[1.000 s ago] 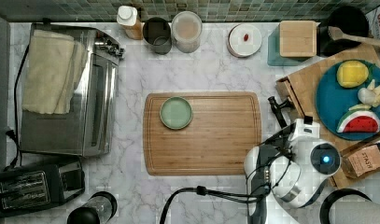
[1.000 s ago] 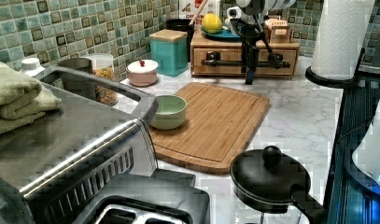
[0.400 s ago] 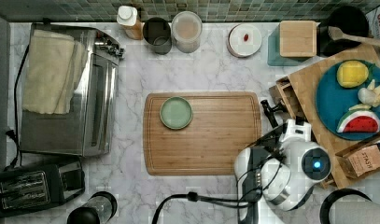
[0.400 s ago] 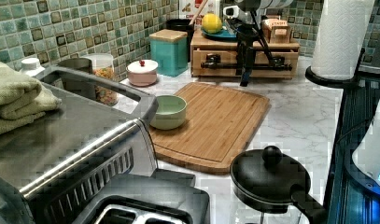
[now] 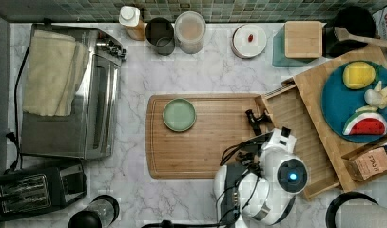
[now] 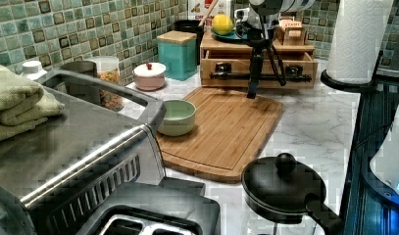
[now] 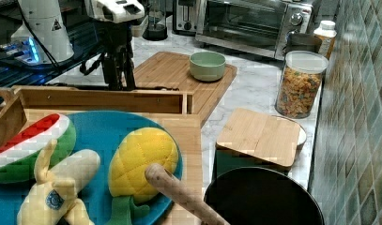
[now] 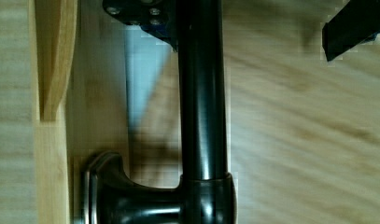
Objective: Open the drawer.
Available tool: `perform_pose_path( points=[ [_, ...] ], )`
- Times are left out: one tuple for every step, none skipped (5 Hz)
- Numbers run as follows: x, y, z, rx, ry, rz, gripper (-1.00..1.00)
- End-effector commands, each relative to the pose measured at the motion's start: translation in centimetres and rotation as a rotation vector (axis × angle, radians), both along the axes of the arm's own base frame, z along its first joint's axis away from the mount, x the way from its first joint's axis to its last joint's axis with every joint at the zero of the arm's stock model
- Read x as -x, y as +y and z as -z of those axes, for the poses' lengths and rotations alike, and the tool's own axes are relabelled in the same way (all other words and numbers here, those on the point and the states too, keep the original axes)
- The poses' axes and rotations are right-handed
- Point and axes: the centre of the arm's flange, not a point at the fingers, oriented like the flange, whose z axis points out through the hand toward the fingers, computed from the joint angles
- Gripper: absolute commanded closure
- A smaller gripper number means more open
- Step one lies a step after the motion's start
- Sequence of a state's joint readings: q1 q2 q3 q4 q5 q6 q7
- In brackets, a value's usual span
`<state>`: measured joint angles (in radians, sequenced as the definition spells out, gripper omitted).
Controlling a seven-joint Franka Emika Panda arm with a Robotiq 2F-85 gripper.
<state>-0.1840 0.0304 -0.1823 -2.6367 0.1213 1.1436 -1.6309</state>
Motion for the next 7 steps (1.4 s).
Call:
perform_pose_path(
  points=[
    [3.9,10.5,0.5,-0.014,0.1,-0.096,-1.0],
    [4.0,12.7,0.3,-0.052,0.093,-0.034,-1.0],
    [3.6,14.5,0.0,-0.068,0.074,0.024,-1.0],
    [3.5,16.0,-1.4,-0.073,0.114,0.075,-1.0],
    [3.1,17.8,-3.2,-0.067,0.12,0.095,-1.0],
    [3.9,18.0,-5.8,-0.069,0.053,0.153,-1.0],
    [3.9,18.0,-5.8,-0.069,0.054,0.153,-1.0]
  ],
)
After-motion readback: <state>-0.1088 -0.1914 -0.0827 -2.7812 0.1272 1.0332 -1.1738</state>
